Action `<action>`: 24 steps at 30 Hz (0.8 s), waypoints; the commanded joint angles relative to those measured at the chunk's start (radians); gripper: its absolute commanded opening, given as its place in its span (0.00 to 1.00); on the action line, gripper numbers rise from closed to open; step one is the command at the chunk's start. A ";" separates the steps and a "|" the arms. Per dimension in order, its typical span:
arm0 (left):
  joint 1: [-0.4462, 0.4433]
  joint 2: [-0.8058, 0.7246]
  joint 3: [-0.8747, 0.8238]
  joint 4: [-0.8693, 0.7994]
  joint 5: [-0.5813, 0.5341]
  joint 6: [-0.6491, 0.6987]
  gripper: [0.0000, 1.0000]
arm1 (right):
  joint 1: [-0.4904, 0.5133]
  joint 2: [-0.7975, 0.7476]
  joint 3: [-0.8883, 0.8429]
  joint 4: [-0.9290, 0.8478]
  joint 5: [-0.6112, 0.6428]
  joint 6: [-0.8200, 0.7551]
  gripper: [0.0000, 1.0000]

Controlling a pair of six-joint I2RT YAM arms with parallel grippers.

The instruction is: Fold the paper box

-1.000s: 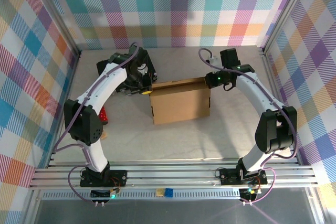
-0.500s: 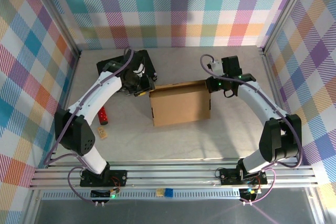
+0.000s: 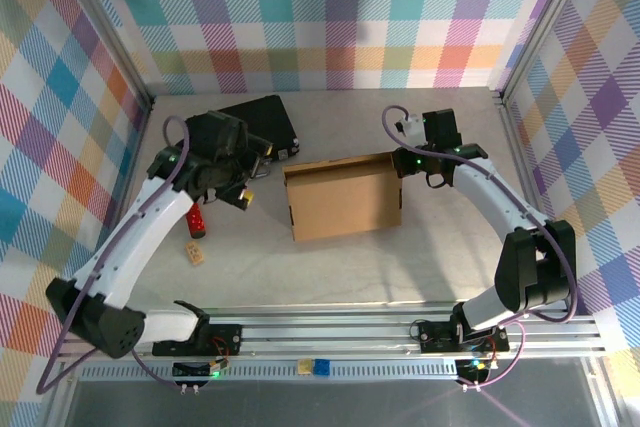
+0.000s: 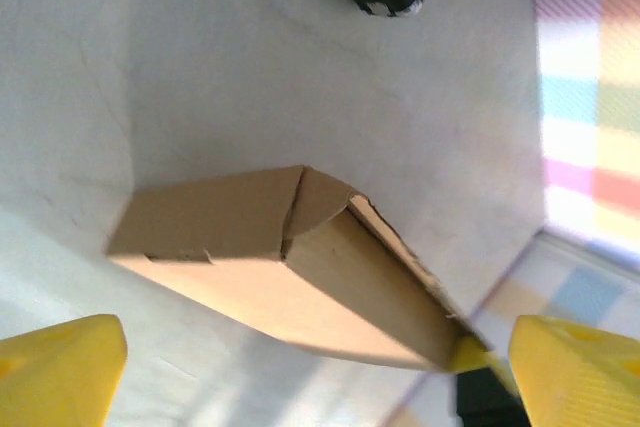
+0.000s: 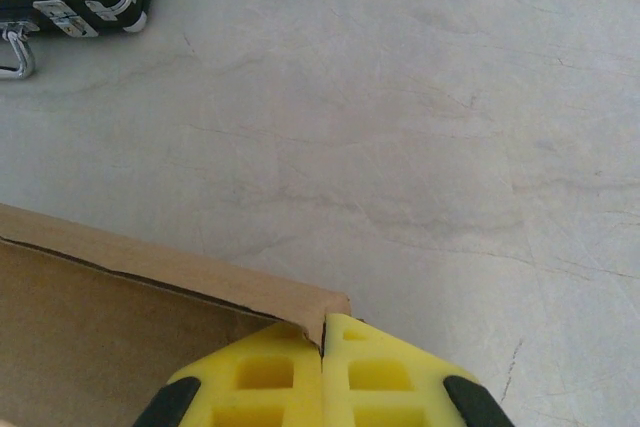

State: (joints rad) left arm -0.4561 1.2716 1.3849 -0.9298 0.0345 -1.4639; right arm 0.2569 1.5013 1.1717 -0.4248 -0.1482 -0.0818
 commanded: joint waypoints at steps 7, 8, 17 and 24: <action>-0.071 0.093 -0.031 0.156 0.053 -0.546 1.00 | 0.006 -0.039 -0.031 0.040 -0.004 0.017 0.00; -0.086 0.112 -0.015 0.155 0.058 -0.560 1.00 | 0.006 -0.041 -0.033 0.042 -0.003 0.018 0.00; -0.122 0.169 -0.068 0.222 0.046 -0.638 0.98 | 0.007 -0.052 -0.053 0.053 -0.011 0.018 0.00; -0.122 0.202 -0.136 0.343 0.038 -0.633 0.88 | 0.007 -0.068 -0.067 0.072 -0.014 0.024 0.00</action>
State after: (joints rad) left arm -0.5747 1.4570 1.2797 -0.6521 0.0769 -1.9697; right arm 0.2569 1.4666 1.1202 -0.3809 -0.1463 -0.0780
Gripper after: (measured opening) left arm 0.888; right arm 0.045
